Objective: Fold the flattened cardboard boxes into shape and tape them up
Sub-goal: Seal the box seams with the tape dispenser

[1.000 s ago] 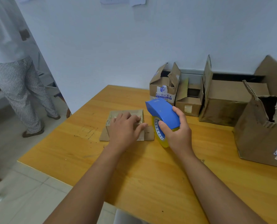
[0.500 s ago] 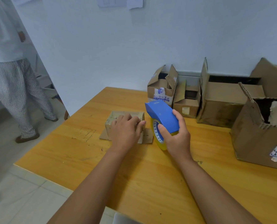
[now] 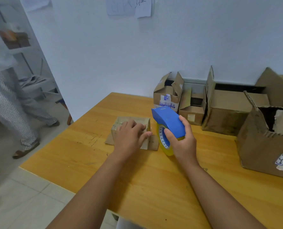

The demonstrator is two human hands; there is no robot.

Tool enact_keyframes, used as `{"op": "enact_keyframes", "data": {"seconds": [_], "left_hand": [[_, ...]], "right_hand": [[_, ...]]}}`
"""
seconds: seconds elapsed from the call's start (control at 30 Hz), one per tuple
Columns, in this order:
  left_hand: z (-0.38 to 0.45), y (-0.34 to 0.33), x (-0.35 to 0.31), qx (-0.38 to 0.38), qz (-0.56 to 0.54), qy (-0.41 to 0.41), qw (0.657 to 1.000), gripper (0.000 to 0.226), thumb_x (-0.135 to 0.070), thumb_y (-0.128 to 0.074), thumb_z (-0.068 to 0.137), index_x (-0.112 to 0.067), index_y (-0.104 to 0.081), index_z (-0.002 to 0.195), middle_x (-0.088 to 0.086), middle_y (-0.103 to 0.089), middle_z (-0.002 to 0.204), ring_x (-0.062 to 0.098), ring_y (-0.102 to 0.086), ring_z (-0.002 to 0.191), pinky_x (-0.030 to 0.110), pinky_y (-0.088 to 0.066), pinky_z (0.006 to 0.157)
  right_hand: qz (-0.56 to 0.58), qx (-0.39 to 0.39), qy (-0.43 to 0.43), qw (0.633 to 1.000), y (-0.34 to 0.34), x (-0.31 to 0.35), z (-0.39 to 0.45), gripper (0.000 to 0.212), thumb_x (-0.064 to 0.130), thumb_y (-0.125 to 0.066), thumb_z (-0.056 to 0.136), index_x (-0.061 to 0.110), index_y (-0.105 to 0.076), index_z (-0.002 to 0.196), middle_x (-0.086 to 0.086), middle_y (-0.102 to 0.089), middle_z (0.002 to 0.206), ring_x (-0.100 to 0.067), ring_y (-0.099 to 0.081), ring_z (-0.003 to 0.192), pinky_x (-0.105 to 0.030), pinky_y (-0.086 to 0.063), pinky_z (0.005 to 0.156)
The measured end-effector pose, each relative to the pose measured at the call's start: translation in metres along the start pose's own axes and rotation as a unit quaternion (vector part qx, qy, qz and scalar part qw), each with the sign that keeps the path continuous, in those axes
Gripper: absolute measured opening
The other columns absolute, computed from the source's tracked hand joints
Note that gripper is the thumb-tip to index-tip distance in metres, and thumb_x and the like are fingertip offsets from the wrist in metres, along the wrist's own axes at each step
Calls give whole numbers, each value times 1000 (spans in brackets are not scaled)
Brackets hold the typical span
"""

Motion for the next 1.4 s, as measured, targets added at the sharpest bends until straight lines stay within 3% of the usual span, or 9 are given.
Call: {"op": "enact_keyframes", "data": {"seconds": [0.27,0.43,0.6,0.77,1.13,1.2,1.27,1.33,1.4], "left_hand": [[3,2,-4,22,34,7,999,36,-55,-64,88,-24,-69,104,-7,-51,94,21,-51,93,33,-29,74],[4,-1,-6,41,73,17,996,43,-63,-55,90,-28,-62,114,-7,-57,108,18,-52,107,35,-38,87],[2,3,-10,28,83,0,996,43,-63,-55,89,-26,-64,110,-9,-64,107,18,-57,103,31,-36,80],[3,8,-8,34,51,-3,998,41,-59,-53,93,-24,-68,110,-6,-63,104,18,-56,101,33,-39,79],[-2,4,-15,19,93,-9,995,33,-50,-53,97,-19,-61,106,-1,-59,106,22,-52,100,36,-35,83],[-1,16,-18,-16,31,8,999,31,-47,-54,97,-16,-61,100,-2,-59,100,22,-52,94,38,-40,81],[3,37,-19,-72,-98,49,991,29,-48,-54,97,-19,-58,94,-7,-58,92,15,-54,85,38,-46,72],[7,62,-17,-123,-245,117,955,29,-55,-50,95,-27,-56,92,-14,-59,88,-1,-55,80,31,-48,67],[11,81,-8,-160,-387,225,880,33,-56,-43,98,-27,-58,96,-16,-63,94,-4,-56,85,33,-51,77]], "right_hand": [[-19,26,-38,999,12,15,7,59,58,-52,79,42,-51,136,36,-50,112,19,-54,95,-6,-46,66],[-143,56,6,988,42,27,7,56,49,-54,87,40,-50,142,13,-55,121,-5,-58,96,-29,-51,73],[-379,137,25,915,55,32,1,69,39,-58,96,41,-23,155,2,-52,138,-23,-55,114,-38,-47,83],[-498,165,28,851,55,17,-15,78,43,-60,96,36,-11,157,4,-59,124,-20,-58,104,-37,-46,92],[-594,206,28,777,43,30,-10,57,61,-53,93,28,-45,138,-5,-48,132,-26,-48,119,-38,-43,97],[-550,160,67,817,37,38,-6,50,59,-49,95,26,-53,133,-3,-48,124,-23,-46,115,-35,-43,92],[-423,117,76,895,30,43,-4,41,49,-52,97,23,-59,129,3,-49,114,-18,-48,109,-31,-44,84],[-265,82,55,959,21,44,0,31,40,-55,99,24,-63,124,8,-51,110,-12,-52,106,-24,-42,79],[-125,38,34,991,10,46,5,19,33,-54,101,30,-64,117,9,-57,110,-6,-56,104,-20,-45,82]]}}
Point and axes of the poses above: each hand's wrist, its own z-axis towards the middle knuckle, its own y-axis out of the back of the hand, x = y × z, the point moved 1 cm from there along z, towards the middle knuckle
